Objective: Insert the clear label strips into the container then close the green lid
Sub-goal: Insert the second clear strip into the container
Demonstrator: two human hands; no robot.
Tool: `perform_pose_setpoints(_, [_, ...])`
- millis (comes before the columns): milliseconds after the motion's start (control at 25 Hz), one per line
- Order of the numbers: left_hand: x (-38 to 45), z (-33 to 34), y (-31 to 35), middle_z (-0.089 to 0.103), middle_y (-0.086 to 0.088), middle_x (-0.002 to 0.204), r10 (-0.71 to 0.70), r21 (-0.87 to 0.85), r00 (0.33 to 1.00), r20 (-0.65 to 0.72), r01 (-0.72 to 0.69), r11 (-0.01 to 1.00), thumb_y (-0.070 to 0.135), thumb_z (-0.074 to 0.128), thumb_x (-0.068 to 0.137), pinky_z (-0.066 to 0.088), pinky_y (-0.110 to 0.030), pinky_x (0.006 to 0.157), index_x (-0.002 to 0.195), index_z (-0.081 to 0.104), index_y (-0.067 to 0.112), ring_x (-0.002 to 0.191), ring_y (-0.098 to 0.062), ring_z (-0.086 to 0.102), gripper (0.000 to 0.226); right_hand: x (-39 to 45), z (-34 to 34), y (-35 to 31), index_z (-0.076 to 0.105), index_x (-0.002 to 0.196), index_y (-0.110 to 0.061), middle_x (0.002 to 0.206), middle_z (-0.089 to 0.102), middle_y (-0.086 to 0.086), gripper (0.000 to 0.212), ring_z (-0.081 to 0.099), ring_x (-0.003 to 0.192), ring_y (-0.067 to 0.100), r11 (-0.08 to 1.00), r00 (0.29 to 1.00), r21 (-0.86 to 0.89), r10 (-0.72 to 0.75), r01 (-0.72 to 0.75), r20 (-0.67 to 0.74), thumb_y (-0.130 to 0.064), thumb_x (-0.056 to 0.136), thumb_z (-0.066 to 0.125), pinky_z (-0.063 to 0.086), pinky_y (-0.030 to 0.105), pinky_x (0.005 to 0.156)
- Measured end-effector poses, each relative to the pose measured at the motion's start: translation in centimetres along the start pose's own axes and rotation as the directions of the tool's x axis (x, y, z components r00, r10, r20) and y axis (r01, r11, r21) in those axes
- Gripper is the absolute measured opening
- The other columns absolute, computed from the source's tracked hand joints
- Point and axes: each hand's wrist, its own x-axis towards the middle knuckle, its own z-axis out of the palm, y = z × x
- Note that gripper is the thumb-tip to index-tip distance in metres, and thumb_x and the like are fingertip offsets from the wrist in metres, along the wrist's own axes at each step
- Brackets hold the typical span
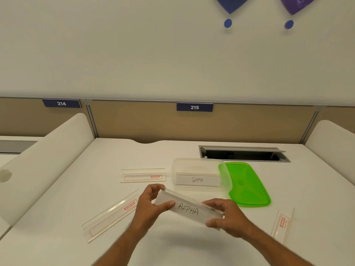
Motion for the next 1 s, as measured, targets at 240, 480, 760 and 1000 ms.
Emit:
perform_pose_setpoints(240, [2.9,0.6,1.8,0.072,0.008,0.097,0.128,0.293,0.985,0.113,-0.156,0.943,0.028,0.096,0.055,0.055,-0.029,0.088,0.092,0.068,0.026,0.096,-0.014,0.067,0.046,2.2,-3.5,-1.8,0.072,0.111,-0.026,0.113,0.071,-0.008,0.055,0.064,0.109,0.007,0.983,0.999,-0.175,-0.050,0.048,-0.005,-0.012,0.060,0.089,0.051,0.025,0.096])
perform_pose_setpoints(480, [7.2,1.8,3.2,0.070,0.018,0.102,0.233,0.519,0.953,0.194,-0.301,0.800,0.038,0.091,0.063,0.045,-0.021,0.088,0.100,0.072,0.030,0.100,-0.001,0.060,0.042,5.8,-6.8,-3.1,0.070,0.116,-0.027,0.116,0.069,-0.009,0.055,0.063,0.110,0.006,0.941,0.997,-0.331,-0.079,0.070,-0.012,-0.014,0.065,0.087,0.048,0.019,0.095])
perform_pose_setpoints(760, [12.0,3.7,3.7,0.067,0.010,0.116,0.207,0.741,0.922,0.328,-0.387,0.549,0.046,0.077,0.080,0.040,-0.023,0.091,0.119,0.065,0.027,0.112,-0.012,0.052,0.045,10.9,-8.9,-2.9,0.065,0.123,-0.029,0.125,0.066,-0.009,0.058,0.059,0.115,0.009,0.846,0.998,-0.530,-0.067,0.060,0.006,-0.021,0.068,0.084,0.044,0.025,0.101])
perform_pose_setpoints(1000, [15.5,5.8,3.6,0.066,0.002,0.122,0.140,0.837,0.920,0.367,-0.392,0.382,0.045,0.071,0.085,0.044,-0.032,0.092,0.125,0.060,0.025,0.115,-0.020,0.054,0.046,14.7,-9.6,-1.5,0.062,0.126,-0.031,0.128,0.065,-0.006,0.058,0.057,0.120,0.014,0.756,1.000,-0.655,-0.025,0.013,-0.008,-0.026,0.072,0.082,0.045,0.030,0.101])
